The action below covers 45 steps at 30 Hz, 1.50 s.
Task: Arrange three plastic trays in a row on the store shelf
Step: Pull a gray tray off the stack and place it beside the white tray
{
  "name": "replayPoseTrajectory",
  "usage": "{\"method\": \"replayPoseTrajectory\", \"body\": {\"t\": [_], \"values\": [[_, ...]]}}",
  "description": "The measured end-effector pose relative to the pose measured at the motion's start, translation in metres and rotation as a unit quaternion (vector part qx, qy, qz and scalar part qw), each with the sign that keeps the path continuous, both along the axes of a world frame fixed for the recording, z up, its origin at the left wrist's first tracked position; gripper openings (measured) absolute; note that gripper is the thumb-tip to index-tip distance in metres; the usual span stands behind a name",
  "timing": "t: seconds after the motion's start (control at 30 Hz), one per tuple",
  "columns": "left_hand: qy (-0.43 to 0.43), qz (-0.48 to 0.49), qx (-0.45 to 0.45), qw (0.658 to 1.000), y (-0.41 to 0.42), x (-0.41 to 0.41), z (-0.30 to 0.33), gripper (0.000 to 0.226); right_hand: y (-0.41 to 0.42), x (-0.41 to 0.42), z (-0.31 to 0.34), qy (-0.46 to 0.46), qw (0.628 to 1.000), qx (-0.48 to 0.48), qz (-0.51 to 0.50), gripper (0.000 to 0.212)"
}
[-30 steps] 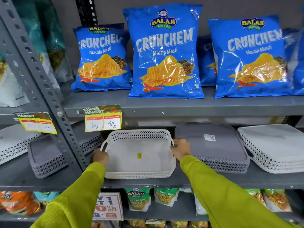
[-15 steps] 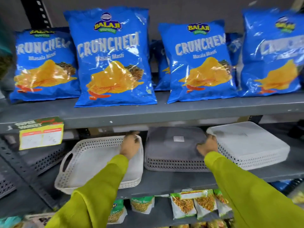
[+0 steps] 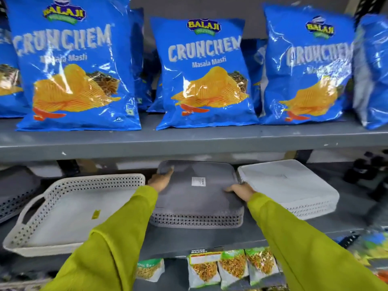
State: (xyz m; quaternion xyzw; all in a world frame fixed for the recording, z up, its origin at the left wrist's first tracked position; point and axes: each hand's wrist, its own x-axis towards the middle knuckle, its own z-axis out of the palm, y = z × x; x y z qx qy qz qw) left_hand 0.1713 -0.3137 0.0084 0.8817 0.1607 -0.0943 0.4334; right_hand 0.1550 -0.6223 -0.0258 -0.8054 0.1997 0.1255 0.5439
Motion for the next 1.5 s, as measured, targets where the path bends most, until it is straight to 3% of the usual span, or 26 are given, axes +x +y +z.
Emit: {"method": "replayPoseTrajectory", "body": {"t": [0.1,0.23,0.33,0.37,0.5,0.6,0.7,0.83,0.9,0.97,1.07,1.2,1.37,1.43,1.5], "values": [[-0.039,0.09,-0.07,0.993,0.0,-0.004,0.016,0.104,-0.02,0.034,-0.031,-0.023,0.995,0.089,-0.034,0.097],[-0.102,0.179,-0.157,0.966,0.008,-0.01,0.032,0.079,-0.016,0.049,-0.011,-0.091,0.974,0.177,-0.104,0.103],[-0.161,0.228,-0.28,0.918,0.026,-0.01,0.034,0.068,-0.005,0.04,0.025,-0.134,0.954,0.221,-0.151,0.108],[-0.167,0.237,-0.313,0.905,0.03,-0.011,0.034,0.066,0.01,0.012,0.063,-0.126,0.947,0.25,-0.158,0.107],[-0.213,0.221,-0.407,0.86,0.029,-0.04,0.044,0.041,0.022,-0.028,0.105,-0.148,0.923,0.322,-0.149,0.045],[-0.159,0.187,-0.44,0.864,0.034,-0.054,0.043,0.053,0.018,-0.037,0.098,-0.151,0.922,0.329,-0.139,0.035],[-0.057,0.108,-0.36,0.925,0.041,-0.066,0.042,0.049,0.007,-0.026,0.066,-0.122,0.951,0.253,-0.132,0.031],[-0.008,0.065,-0.136,0.989,0.046,-0.071,0.028,0.033,0.003,-0.032,0.031,-0.063,0.993,0.066,-0.069,0.064],[-0.014,0.026,0.052,0.998,0.041,-0.072,0.029,0.029,0.009,-0.045,0.035,-0.065,0.994,0.031,-0.082,0.052],[-0.06,0.032,0.154,0.986,0.032,-0.075,0.035,0.026,0.013,-0.054,0.04,-0.09,0.991,0.016,-0.1,0.049],[-0.123,0.031,0.174,0.977,0.014,-0.083,0.046,0.027,0.012,-0.065,0.046,-0.142,0.983,-0.028,-0.109,0.058],[-0.17,0.025,0.128,0.977,-0.026,-0.083,0.053,0.022,-0.018,-0.076,0.054,-0.192,0.969,-0.047,-0.149,0.044],[-0.213,-0.017,0.074,0.974,-0.112,-0.072,0.046,0.019,-0.105,-0.074,0.057,-0.177,0.965,-0.104,-0.164,0.043],[-0.218,-0.033,0.063,0.973,-0.15,-0.068,0.042,0.018,-0.146,-0.068,0.053,-0.162,0.96,-0.173,-0.149,0.047],[-0.213,-0.046,0.066,0.974,-0.185,-0.065,0.039,0.018,-0.183,-0.061,0.049,-0.112,0.936,-0.314,-0.114,0.054]]}}
